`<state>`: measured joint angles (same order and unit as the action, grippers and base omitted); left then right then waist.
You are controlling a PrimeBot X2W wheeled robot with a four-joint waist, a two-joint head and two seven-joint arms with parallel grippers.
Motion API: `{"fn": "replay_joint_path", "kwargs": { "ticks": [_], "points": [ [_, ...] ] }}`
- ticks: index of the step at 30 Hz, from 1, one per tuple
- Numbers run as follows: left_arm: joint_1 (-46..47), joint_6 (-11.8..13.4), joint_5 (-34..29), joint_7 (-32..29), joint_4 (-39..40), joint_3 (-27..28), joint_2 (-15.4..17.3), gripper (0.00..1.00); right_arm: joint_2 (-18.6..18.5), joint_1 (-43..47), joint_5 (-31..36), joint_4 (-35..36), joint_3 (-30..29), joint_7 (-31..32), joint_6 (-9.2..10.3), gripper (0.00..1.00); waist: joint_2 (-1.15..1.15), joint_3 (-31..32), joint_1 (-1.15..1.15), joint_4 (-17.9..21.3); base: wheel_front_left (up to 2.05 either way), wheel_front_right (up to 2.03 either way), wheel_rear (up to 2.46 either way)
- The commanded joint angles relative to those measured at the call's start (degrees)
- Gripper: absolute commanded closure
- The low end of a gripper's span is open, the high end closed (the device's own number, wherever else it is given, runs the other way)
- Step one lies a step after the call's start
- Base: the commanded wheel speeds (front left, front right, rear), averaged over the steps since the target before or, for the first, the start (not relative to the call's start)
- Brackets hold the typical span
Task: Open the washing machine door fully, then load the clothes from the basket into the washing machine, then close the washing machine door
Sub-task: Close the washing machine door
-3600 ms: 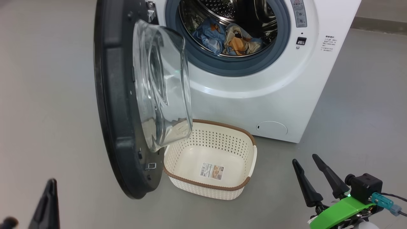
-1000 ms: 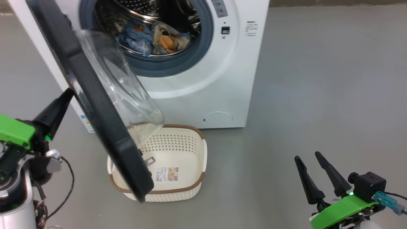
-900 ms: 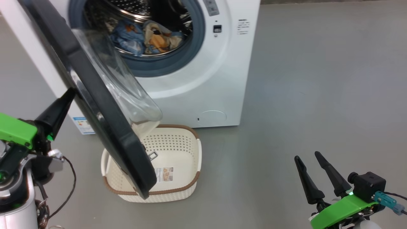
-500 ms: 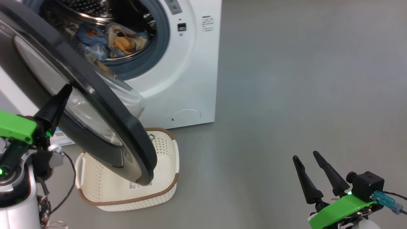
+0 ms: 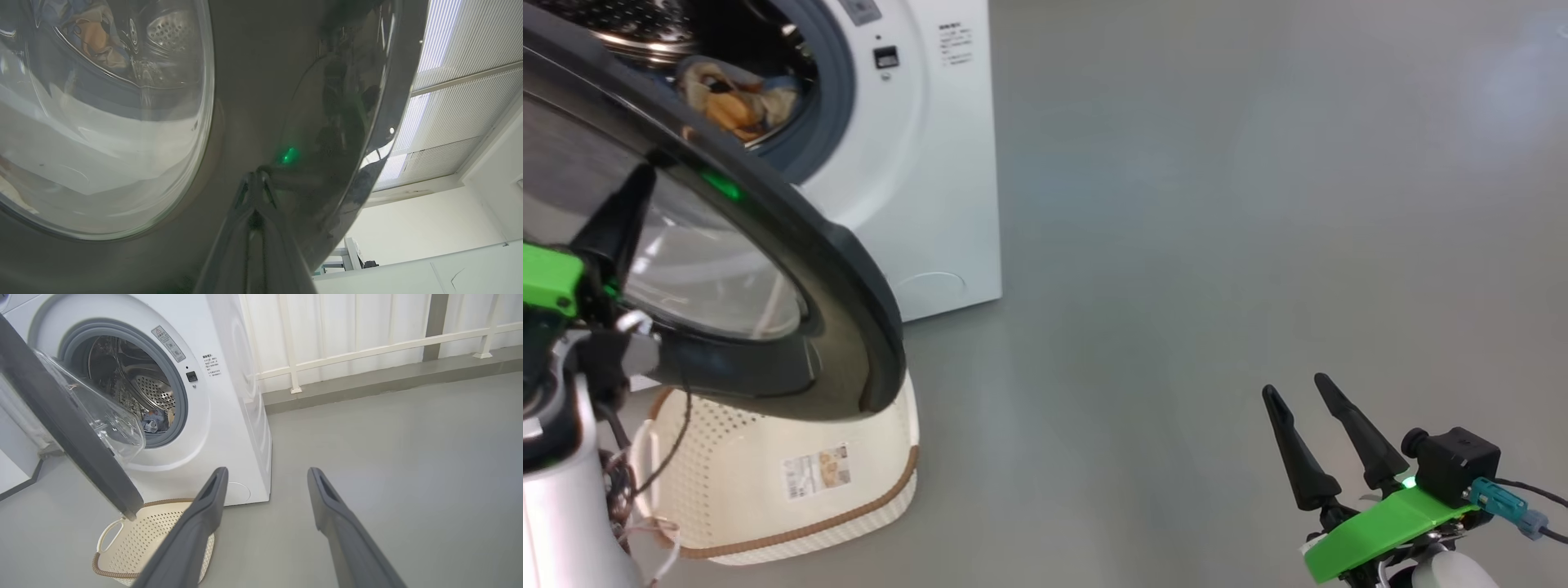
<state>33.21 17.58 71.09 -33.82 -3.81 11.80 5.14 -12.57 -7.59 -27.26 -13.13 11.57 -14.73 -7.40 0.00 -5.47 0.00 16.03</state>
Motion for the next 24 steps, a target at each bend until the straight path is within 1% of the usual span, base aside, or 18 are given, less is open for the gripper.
{"fn": "replay_joint_path", "kwargs": {
  "ticks": [1, 7, 15, 24],
  "points": [
    [3.3, -1.2, -0.7, 0.5, 0.8, 1.6, 2.4, 1.0, 0.0, -1.9, 0.1, 1.7, 0.6, -0.3, -0.09, 0.0, 0.0, -2.1, 0.0, 2.5, 0.0, 0.0, 0.0],
    [6.2, -1.8, -1.8, 2.9, -2.0, 2.8, 3.7, 1.0, 1.0, -2.3, 0.3, 2.0, 0.1, -0.3, -0.09, 0.0, 0.0, -3.7, 0.0, 5.2, 0.0, 0.0, 0.0],
    [9.5, -3.6, -3.0, 6.4, -7.9, 4.2, 5.3, 1.0, 1.8, -2.9, 0.5, 2.1, -0.3, -0.3, -0.09, 0.0, 0.0, -4.4, 0.0, 8.9, 0.0, 0.0, 0.0],
    [11.1, -5.5, -3.2, 7.7, -12.5, 4.5, 6.0, 1.0, 1.9, -2.7, 0.4, 1.7, -0.5, -0.3, -0.09, 0.0, 0.0, -3.9, 0.0, 10.3, 0.0, 0.0, 0.0]
  ]
}}
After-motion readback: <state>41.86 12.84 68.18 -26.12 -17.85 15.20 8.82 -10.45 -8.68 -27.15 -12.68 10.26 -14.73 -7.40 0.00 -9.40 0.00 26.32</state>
